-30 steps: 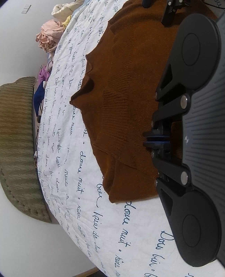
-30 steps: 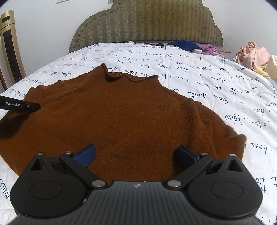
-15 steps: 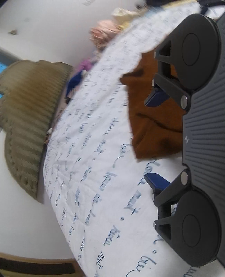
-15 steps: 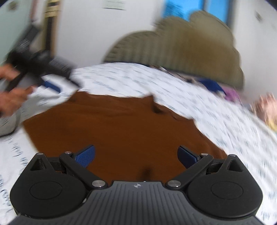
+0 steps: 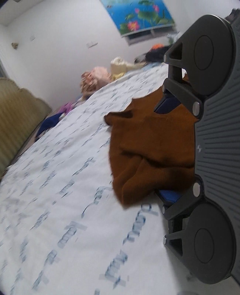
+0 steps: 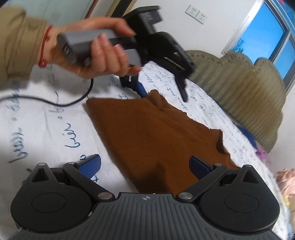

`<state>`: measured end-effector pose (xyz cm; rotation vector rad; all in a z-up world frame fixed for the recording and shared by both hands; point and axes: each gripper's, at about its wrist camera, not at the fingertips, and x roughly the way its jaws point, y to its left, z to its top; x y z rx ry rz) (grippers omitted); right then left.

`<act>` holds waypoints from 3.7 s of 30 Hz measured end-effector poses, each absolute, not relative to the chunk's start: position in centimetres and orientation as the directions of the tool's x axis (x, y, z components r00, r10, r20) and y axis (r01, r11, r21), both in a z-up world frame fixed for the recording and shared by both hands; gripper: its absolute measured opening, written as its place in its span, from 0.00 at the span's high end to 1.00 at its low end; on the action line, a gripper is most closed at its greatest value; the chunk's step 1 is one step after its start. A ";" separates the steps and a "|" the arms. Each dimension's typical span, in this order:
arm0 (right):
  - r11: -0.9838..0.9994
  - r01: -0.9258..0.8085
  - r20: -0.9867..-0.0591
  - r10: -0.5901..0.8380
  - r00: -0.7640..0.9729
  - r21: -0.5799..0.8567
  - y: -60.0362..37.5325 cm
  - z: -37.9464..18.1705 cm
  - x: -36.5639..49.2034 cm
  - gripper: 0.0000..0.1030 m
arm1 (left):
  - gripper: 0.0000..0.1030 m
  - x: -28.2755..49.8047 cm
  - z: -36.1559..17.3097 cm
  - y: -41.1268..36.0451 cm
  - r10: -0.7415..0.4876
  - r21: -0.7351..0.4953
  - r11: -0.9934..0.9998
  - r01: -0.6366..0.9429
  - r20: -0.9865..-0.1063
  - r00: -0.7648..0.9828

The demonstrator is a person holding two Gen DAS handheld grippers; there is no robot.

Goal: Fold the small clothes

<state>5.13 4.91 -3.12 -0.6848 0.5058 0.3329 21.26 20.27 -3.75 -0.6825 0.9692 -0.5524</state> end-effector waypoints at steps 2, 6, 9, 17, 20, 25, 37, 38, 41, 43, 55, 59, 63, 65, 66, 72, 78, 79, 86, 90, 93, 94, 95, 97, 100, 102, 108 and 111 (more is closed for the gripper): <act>0.718 -0.413 -0.508 0.096 0.856 -0.560 5.9 -3.7 5.7 0.03 | 0.18 22.1 -4.3 19.3 -0.716 -0.745 0.652 0.138 -0.547 0.433; 0.704 -0.355 -0.452 0.054 0.890 -0.615 7.5 -4.4 7.4 0.05 | 0.20 23.4 -4.6 17.6 -0.732 -0.743 0.647 0.171 -0.543 0.412; 0.691 -0.357 -0.452 0.050 0.891 -0.628 8.3 -4.9 8.6 0.40 | 0.61 24.1 -4.8 16.7 -0.699 -0.712 0.686 0.153 -0.584 0.413; 0.645 -0.424 -0.483 0.095 0.870 -0.636 9.0 -5.6 8.4 0.91 | 0.88 23.6 -4.0 15.4 -0.588 -0.614 0.782 0.107 -0.670 0.454; 0.666 -0.426 -0.475 0.121 0.872 -0.612 8.3 -4.9 7.5 0.93 | 0.89 22.6 -2.4 14.5 -0.532 -0.555 0.824 0.113 -0.691 0.489; 0.704 -0.386 -0.422 0.135 0.897 -0.596 6.3 -3.3 5.9 0.93 | 0.89 21.3 0.8 12.9 -0.472 -0.498 0.860 0.109 -0.699 0.537; 0.863 -0.267 -0.362 0.107 0.926 -0.429 -2.0 1.0 3.7 0.93 | 0.89 19.5 7.3 5.9 -0.349 -0.387 0.919 0.075 -0.712 0.609; 0.876 -0.254 -0.362 0.099 0.927 -0.409 -3.0 1.3 3.6 0.93 | 0.89 19.4 7.6 5.0 -0.341 -0.375 0.924 0.077 -0.715 0.610; 0.921 -0.215 -0.368 0.086 0.926 -0.325 -6.1 1.9 3.2 0.93 | 0.89 19.2 8.5 1.7 -0.329 -0.333 0.936 0.113 -0.718 0.614; 0.942 -0.187 -0.371 0.073 0.926 -0.280 -8.2 2.1 2.8 0.93 | 0.89 19.1 8.8 -0.6 -0.329 -0.308 0.941 0.144 -0.720 0.611; 0.999 -0.041 -0.426 0.039 0.904 0.005 -18.4 0.1 0.5 0.93 | 0.89 19.4 6.4 -13.9 -0.303 -0.174 0.945 0.278 -0.785 0.540; 0.991 0.005 -0.458 0.058 0.887 0.136 -21.4 -1.5 -0.2 0.93 | 0.89 19.7 4.4 -17.5 -0.271 -0.117 0.943 0.311 -0.813 0.515; 0.974 0.016 -0.484 0.097 0.869 0.224 -22.5 -2.7 0.1 0.92 | 0.89 19.6 2.7 -20.6 -0.245 -0.053 0.928 0.369 -0.833 0.496; 0.965 0.018 -0.493 0.117 0.862 0.260 -22.9 -3.2 0.2 0.88 | 0.86 19.5 2.2 -21.8 -0.233 -0.021 0.919 0.395 -0.836 0.497; 0.960 0.017 -0.496 0.129 0.859 0.279 -23.1 -3.3 0.6 0.88 | 0.85 19.5 2.0 -22.1 -0.242 -0.019 0.913 0.408 -0.831 0.502; 0.934 0.022 -0.497 0.170 0.851 0.357 -23.9 -3.9 0.9 0.87 | 0.47 20.7 3.3 -21.0 -0.373 -0.168 0.904 0.393 -0.759 0.533; 0.921 0.024 -0.500 0.189 0.845 0.389 -24.3 -4.0 1.0 0.87 | 0.29 20.2 6.0 -18.8 -0.387 -0.181 0.915 0.361 -0.650 0.654; 0.917 0.024 -0.499 0.194 0.844 0.397 -24.4 -4.0 1.0 0.86 | 0.29 20.0 6.3 -18.4 -0.379 -0.167 0.917 0.362 -0.649 0.659; 0.847 0.003 -0.473 0.294 0.831 0.532 -26.5 -3.9 0.6 0.65 | 0.29 14.6 5.4 -12.2 -0.354 -0.095 0.918 0.385 -0.634 0.688; 0.789 0.028 -0.449 0.320 0.834 0.614 -28.1 -3.4 -0.5 0.61 | 0.28 10.0 4.1 -8.0 -0.355 -0.073 0.915 0.398 -0.616 0.703; 0.771 0.033 -0.429 0.317 0.845 0.635 -29.0 -2.7 -1.1 0.58 | 0.25 7.1 3.0 -5.0 -0.367 -0.090 0.913 0.398 -0.610 0.703; 0.764 0.030 -0.423 0.323 0.846 0.644 -29.3 -2.5 -1.2 0.56 | 0.25 6.4 2.6 -4.2 -0.372 -0.104 0.912 0.396 -0.612 0.698; 0.757 0.027 -0.417 0.328 0.848 0.652 -29.5 -2.4 -1.2 0.56 | 0.25 5.6 2.3 -3.3 -0.380 -0.115 0.910 0.398 -0.613 0.693; 0.746 0.031 -0.409 0.329 0.851 0.665 -30.1 -2.0 -1.1 0.56 | 0.25 4.0 1.7 -1.9 -0.399 -0.129 0.903 0.410 -0.606 0.688; 0.718 0.039 -0.396 0.337 0.854 0.695 -30.8 -1.9 -0.6 0.56 | 0.24 1.9 1.4 -0.7 -0.440 -0.151 0.885 0.441 -0.584 0.682; 0.692 0.039 -0.387 0.355 0.851 0.721 -31.3 -2.1 -0.2 0.56 | 0.24 0.8 1.1 -0.5 -0.465 -0.141 0.866 0.480 -0.581 0.668; 0.659 0.088 -0.407 0.348 0.845 0.747 -31.7 -3.2 0.7 0.69 | 0.23 -1.6 -0.2 -3.2 -0.404 0.074 0.832 0.550 -0.600 0.691; 0.640 0.103 -0.404 0.344 0.847 0.762 -32.1 -3.6 0.6 0.76 | 0.23 -1.4 -1.1 -4.7 -0.358 0.140 0.827 0.544 -0.616 0.702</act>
